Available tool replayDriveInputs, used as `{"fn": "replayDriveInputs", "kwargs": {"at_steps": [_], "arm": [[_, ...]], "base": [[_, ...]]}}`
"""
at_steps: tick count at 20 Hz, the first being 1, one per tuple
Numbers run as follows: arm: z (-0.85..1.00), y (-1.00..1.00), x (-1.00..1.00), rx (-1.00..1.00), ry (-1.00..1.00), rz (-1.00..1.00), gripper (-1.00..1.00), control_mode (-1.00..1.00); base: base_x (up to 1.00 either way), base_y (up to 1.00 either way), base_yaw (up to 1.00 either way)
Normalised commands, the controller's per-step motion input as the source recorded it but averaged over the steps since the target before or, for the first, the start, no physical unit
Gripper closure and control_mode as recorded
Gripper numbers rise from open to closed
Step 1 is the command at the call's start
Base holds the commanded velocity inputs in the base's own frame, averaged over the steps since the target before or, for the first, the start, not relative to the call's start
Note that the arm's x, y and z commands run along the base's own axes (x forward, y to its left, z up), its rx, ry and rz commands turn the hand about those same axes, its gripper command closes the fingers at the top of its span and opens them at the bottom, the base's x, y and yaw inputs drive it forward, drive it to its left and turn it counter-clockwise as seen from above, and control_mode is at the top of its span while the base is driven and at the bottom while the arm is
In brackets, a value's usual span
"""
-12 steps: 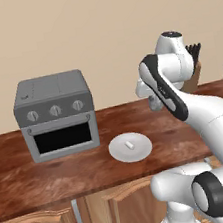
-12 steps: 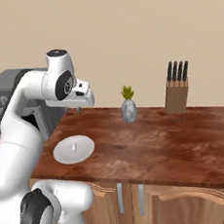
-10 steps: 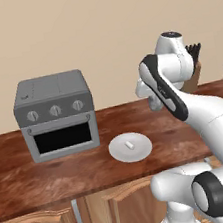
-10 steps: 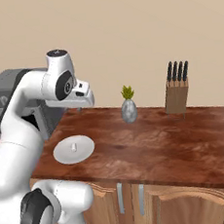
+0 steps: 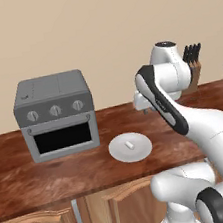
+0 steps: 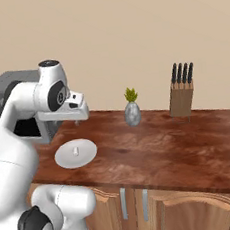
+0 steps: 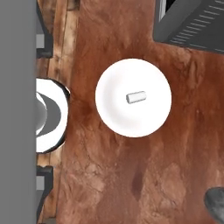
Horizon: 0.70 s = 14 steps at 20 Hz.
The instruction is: Pick up the marshmallow and place it in the cup of hot chocolate on the dining counter.
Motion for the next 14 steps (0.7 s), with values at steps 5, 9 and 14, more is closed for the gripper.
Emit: {"fn": "replayDriveInputs", "kwargs": {"at_steps": [5,9,14], "arm": [[-0.29,0.38,-0.32,-0.01,0.02,0.03,-1.00,-1.00],[-0.36,0.36,-0.24,0.00,0.04,0.03,-1.00,-1.00],[-0.36,0.23,0.01,-0.05,0.00,0.01,-1.00,-1.00]], "base": [[0.00,0.00,0.00],[0.00,0.00,0.00],[0.00,0.00,0.00]]}}
